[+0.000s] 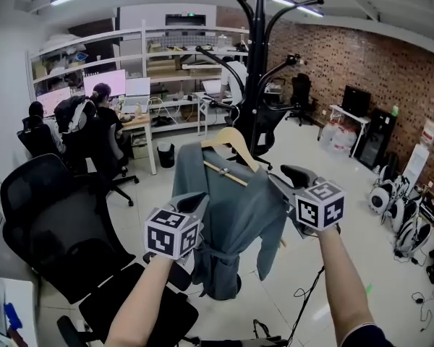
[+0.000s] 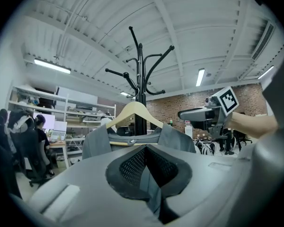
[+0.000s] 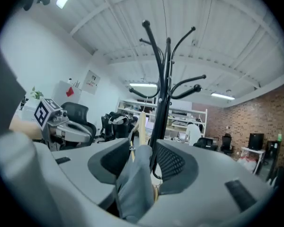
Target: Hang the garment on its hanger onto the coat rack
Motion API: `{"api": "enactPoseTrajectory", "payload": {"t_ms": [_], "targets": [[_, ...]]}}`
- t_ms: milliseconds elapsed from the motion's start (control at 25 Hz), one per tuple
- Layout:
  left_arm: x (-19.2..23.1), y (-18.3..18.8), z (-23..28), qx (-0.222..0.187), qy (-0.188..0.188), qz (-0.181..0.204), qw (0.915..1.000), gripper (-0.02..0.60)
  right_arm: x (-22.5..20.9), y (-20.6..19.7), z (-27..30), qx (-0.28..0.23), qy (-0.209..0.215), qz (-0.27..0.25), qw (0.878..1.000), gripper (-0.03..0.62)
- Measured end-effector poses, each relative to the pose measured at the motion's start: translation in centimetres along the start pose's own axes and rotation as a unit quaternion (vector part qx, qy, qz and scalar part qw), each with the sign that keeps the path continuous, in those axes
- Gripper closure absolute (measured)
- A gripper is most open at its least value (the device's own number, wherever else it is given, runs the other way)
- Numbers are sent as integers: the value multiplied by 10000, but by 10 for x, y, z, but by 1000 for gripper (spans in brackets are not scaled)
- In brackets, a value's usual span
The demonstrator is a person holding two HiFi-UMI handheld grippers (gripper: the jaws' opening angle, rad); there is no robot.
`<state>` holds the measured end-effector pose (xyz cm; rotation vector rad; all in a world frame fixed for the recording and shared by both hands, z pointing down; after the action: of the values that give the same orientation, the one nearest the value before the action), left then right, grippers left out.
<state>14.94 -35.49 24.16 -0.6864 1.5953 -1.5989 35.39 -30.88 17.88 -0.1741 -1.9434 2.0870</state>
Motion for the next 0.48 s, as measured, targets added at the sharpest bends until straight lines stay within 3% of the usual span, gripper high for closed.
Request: {"api": "enactPoseTrajectory", "payload": {"t_ms": [160,360,480], "targets": [[-16,-16,-7,7,-71,-173,9998,584,28,-16,-34,-157,184,56,9997,402],[-42,-44,-8,218,-263,-371,9987,584,58,-66,-53,20,471,560,9973,463],[-56,-52,-10,235,-347,-446,9981,584,66,-86,-62,-20,483,730,9962,583]]}}
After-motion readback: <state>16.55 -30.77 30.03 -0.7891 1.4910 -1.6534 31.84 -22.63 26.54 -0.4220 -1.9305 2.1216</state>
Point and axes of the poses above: the fingertips, and each gripper's own axes: z forward along the fingers, x to its left, y out of its top, the point moved 3 cm from there along -z, backward along the fingers, and after that the axes turned 7 degrees about z, right-handed, at the moved point
